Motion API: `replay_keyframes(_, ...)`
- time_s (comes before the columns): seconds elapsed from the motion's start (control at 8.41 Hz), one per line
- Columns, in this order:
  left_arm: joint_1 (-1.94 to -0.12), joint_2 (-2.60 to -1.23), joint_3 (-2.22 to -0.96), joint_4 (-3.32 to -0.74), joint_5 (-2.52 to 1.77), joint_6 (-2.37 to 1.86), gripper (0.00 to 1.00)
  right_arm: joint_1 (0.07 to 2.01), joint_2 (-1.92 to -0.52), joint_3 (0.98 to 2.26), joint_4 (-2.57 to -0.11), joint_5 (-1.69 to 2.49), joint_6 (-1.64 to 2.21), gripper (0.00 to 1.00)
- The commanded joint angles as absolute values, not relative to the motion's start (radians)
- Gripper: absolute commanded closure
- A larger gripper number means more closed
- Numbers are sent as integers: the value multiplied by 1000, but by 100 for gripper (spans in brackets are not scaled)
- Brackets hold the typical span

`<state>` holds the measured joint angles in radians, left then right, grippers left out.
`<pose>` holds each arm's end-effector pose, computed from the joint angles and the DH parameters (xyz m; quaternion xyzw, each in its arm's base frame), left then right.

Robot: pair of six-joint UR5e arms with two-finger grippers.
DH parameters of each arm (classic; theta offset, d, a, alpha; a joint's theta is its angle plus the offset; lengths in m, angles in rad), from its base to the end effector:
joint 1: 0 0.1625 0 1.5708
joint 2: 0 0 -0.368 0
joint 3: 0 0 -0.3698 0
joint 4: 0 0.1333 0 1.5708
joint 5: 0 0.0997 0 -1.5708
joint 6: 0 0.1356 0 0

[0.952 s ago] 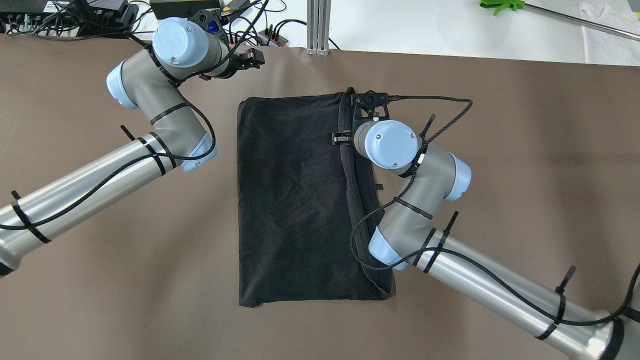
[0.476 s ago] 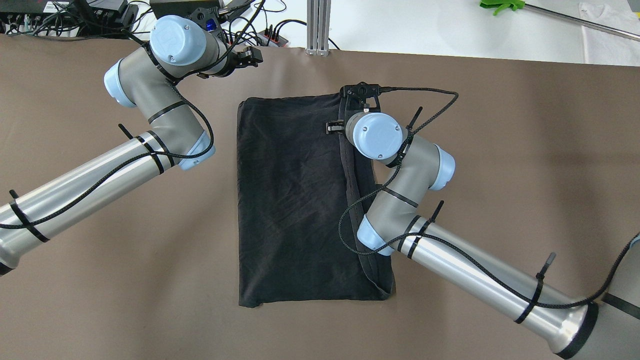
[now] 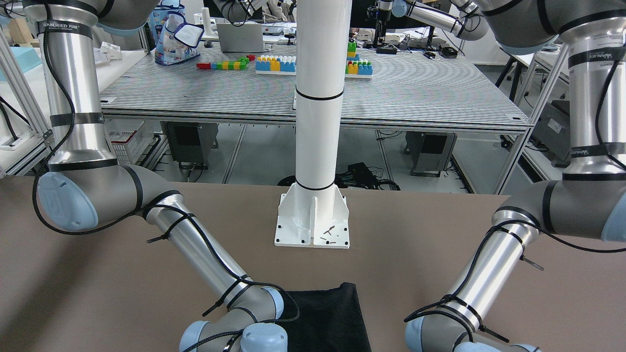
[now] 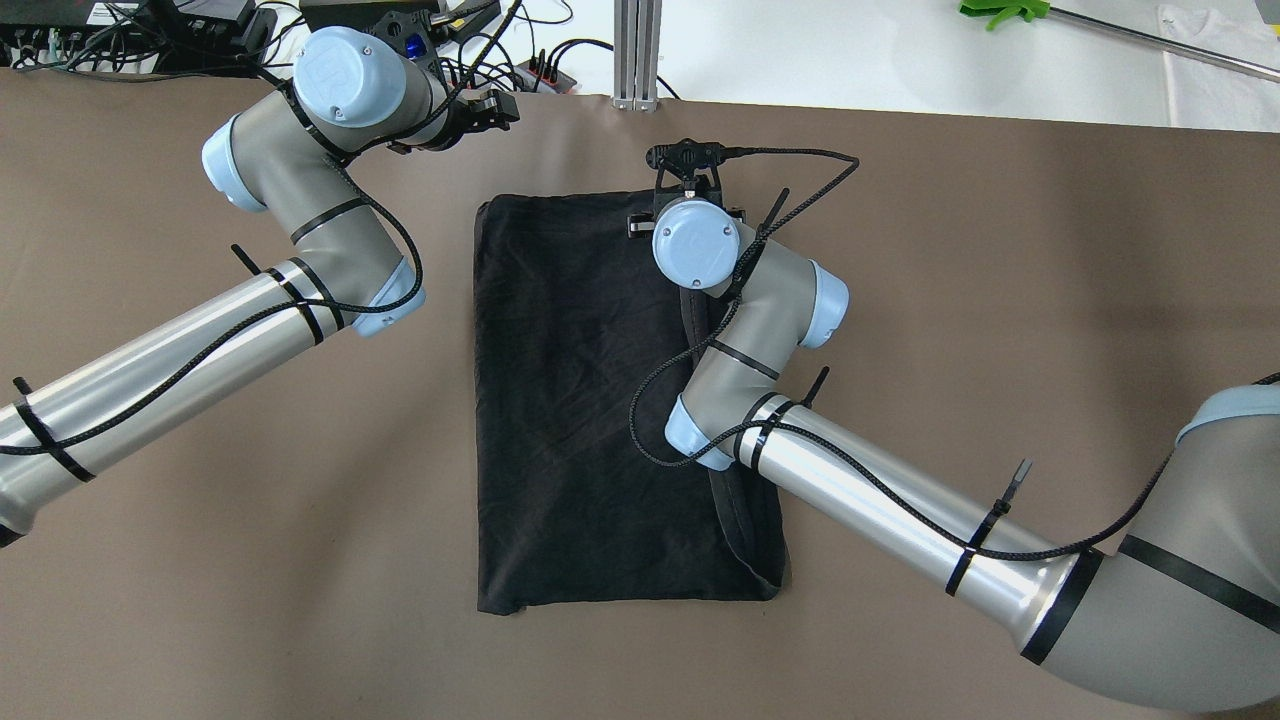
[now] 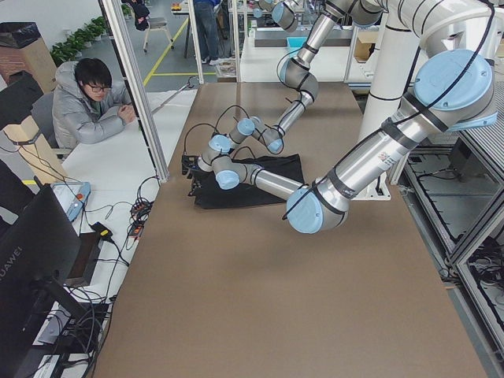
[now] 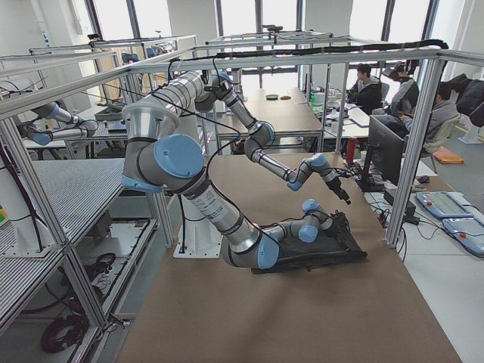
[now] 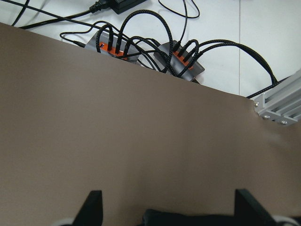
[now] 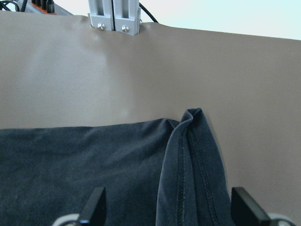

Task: Fold clothes
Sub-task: 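Release the right gripper and reach it to the shirt's far side edge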

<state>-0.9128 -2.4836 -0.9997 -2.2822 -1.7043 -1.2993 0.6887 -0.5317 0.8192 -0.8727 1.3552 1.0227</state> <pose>0.4015 -0.7080 0.2435 0.2320 0.4482 -0.2401 0.8292 -0.5433 -0.6575 0.2343 0.3499 -0.3283 0.1123 0.8702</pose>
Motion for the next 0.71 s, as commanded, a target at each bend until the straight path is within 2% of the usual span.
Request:
replay_keyframes(0.0, -913, -2484, -1000, -2283, -1704, -1299, 0, 687, -509, 752, -870, 1353, 1002, 9)
replay_keyframes(0.59, -913, -2484, -999, -2283, -1703, -1299, 0, 695, -509, 729, -870, 1341, 980, 19)
